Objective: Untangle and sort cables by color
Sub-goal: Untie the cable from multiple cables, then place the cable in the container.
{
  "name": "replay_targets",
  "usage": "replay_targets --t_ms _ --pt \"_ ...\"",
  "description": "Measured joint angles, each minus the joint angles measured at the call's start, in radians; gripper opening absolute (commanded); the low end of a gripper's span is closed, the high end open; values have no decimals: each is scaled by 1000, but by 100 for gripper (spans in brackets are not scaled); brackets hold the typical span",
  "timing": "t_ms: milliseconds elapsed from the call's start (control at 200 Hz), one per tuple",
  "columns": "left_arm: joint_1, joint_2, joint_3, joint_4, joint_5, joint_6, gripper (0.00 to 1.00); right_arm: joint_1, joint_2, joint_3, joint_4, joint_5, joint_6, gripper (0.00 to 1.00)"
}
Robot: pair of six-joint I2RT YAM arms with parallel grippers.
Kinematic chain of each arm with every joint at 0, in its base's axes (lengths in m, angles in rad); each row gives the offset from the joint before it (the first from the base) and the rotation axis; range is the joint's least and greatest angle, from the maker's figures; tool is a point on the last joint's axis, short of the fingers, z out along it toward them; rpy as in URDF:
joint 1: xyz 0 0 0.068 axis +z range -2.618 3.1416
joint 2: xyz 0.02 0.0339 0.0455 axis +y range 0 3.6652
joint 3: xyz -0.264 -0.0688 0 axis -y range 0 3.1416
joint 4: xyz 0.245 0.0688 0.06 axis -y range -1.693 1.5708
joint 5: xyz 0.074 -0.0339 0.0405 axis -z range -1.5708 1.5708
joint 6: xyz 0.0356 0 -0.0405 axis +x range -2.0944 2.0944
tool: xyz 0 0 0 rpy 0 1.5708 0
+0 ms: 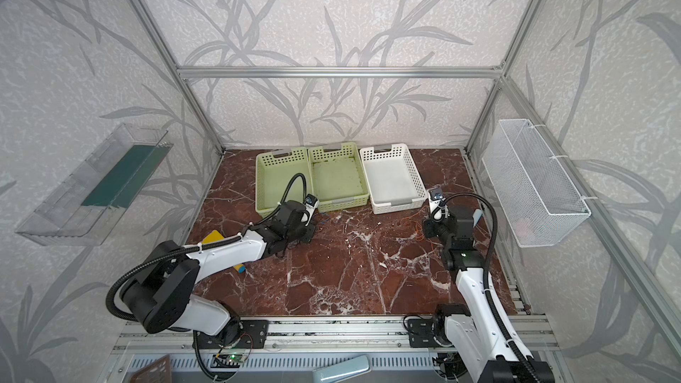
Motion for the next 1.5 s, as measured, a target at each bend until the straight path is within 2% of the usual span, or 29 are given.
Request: replay_targets --t_ms 140,165,370,545,695,995,1499 --pt "-5 -34 -14 47 29 12 59 97 4 77 -37 -82 -23 0" --pt "-6 -43 -19 58 35 15 64 116 9 100 -45 -96 -28 0" --pt "-9 -83 -45 134 55 29 65 250 73 280 -66 -158 -69 0" --pt "-10 -79 -45 161 68 26 64 322 164 436 -60 -166 -108 0" --pt "-13 -78 -53 195 50 27 61 329 253 562 -27 -171 -126 0" --pt "-13 -79 -101 201 -65 34 62 329 448 792 74 -176 -167 0" --pt "-13 -79 -101 156 -147 41 59 297 757 1236 172 -69 -250 0"
